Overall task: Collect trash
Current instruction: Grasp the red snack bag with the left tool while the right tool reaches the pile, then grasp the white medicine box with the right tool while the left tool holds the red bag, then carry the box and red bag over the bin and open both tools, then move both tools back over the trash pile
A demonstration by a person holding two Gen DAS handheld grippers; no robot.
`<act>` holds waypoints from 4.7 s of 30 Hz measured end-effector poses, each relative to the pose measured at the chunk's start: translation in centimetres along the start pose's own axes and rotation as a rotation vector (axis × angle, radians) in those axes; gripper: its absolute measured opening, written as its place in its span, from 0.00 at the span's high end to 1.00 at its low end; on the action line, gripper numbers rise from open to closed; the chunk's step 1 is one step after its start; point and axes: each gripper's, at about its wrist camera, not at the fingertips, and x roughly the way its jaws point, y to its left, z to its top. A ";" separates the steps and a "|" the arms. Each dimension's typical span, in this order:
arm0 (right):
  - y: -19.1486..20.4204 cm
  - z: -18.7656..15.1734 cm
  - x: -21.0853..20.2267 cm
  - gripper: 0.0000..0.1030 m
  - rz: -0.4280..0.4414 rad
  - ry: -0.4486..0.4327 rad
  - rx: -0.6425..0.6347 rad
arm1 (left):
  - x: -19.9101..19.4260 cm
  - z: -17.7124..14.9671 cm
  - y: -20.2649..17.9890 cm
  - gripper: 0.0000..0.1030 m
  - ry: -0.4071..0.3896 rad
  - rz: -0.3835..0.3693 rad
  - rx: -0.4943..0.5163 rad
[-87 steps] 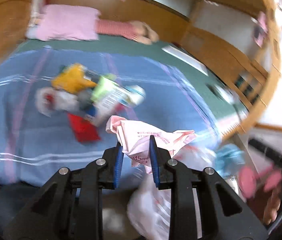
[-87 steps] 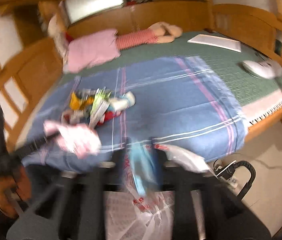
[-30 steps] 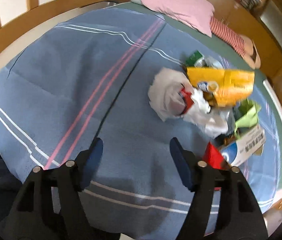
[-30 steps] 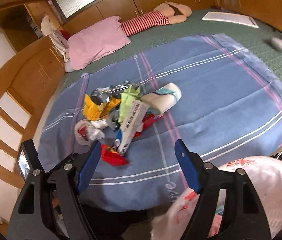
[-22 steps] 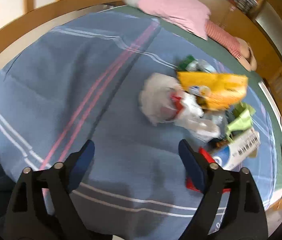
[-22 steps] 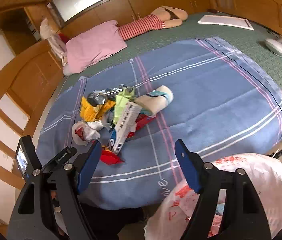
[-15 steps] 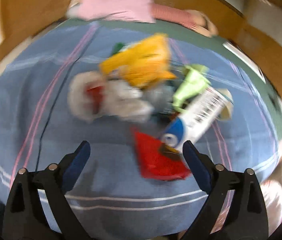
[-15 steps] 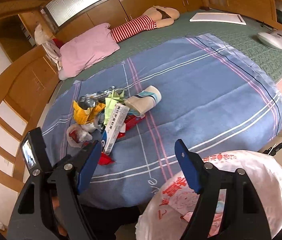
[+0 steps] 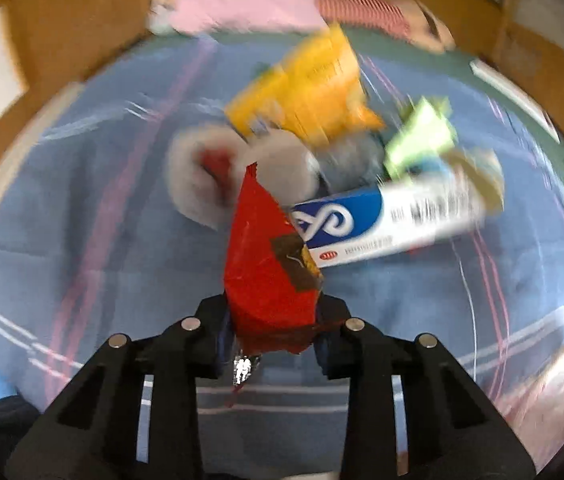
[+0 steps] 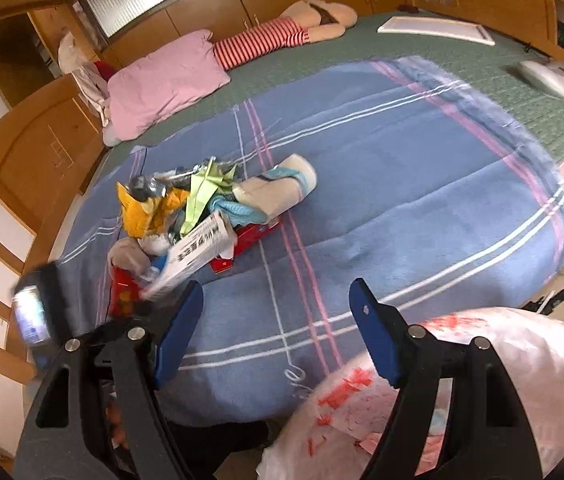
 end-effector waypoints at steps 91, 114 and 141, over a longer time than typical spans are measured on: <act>-12.6 -1.0 -12.8 0.35 -0.050 -0.078 0.092 | -12.2 -14.0 -14.7 0.16 -0.036 -0.959 0.789; -2.0 0.5 -7.5 0.03 -0.259 -0.372 -0.132 | -4.7 2.5 4.4 0.22 -0.259 -0.028 -0.240; -0.3 -0.4 -2.3 0.03 -0.099 -0.135 -0.030 | -3.8 1.1 3.1 0.18 -0.152 -0.046 -0.106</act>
